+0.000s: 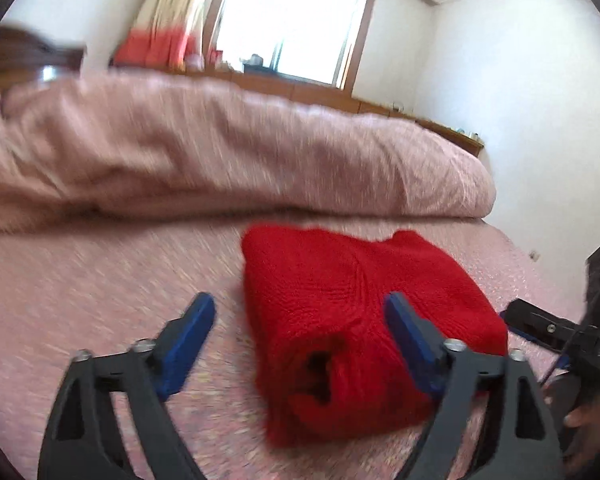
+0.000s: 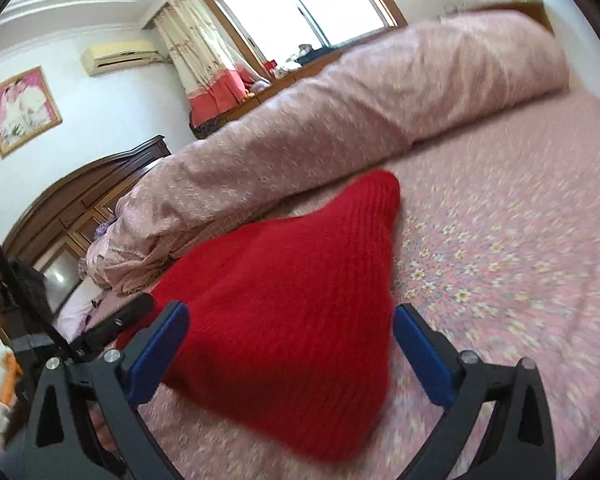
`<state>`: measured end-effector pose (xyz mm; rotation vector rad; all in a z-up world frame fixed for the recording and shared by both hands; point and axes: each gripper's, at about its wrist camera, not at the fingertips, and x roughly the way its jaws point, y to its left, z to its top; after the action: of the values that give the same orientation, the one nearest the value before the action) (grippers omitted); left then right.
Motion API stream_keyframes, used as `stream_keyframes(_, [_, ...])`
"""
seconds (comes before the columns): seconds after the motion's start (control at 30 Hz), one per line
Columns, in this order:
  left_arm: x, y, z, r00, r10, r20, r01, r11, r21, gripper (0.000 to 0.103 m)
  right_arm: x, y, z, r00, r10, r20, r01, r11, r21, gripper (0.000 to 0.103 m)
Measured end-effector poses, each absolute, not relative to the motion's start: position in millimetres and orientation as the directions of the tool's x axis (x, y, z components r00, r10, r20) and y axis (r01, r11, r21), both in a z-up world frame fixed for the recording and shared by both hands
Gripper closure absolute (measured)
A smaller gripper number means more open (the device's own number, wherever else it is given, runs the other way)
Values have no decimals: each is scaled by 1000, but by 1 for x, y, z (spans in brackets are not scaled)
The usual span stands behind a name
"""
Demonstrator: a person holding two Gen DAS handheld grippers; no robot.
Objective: Fold small clothes
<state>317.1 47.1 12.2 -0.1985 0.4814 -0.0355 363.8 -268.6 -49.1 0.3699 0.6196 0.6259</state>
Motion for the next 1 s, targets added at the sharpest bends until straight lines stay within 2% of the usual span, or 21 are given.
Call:
stream_keyframes(0.03, [308,46,18,894,-61,-444,-15,986,-166,5,352,-269,-45,657,633,-408,-439,762,476,0])
stream_keyframes(0.2, [279,40,32,891,15,-454,-43,998,-51,5,292,-269,-28,752,566,-338,-468,819,332,0])
stream_keyframes(0.3, [262,38,28,878,7,-478,-11,1000,-5,5,263,-264,-19,795,522,-309,-476,852,217,0])
stream_keyframes(0.4, [253,38,21,879,-19,-476,20,1000,-4,5,247,-261,-11,812,511,-282,-493,859,139,0])
stream_keyframes(0.53, [250,43,7,904,-57,-424,32,997,-66,5,242,-261,-10,833,487,-262,-476,873,108,0])
stream_keyframes(0.6, [258,43,-2,895,-73,-440,50,997,-65,5,245,-260,-17,836,477,-272,-464,878,114,0])
stream_keyframes(0.77, [266,43,-15,877,-87,-472,61,996,-69,5,262,-240,-35,814,427,-392,-440,896,64,0])
stream_keyframes(0.9, [255,41,-12,900,-82,-428,63,996,-60,5,259,-234,-36,809,437,-393,-460,887,40,0])
stream_keyframes(1.0, [255,37,-11,900,-83,-427,71,997,-43,5,258,-232,-37,806,445,-391,-470,882,33,0])
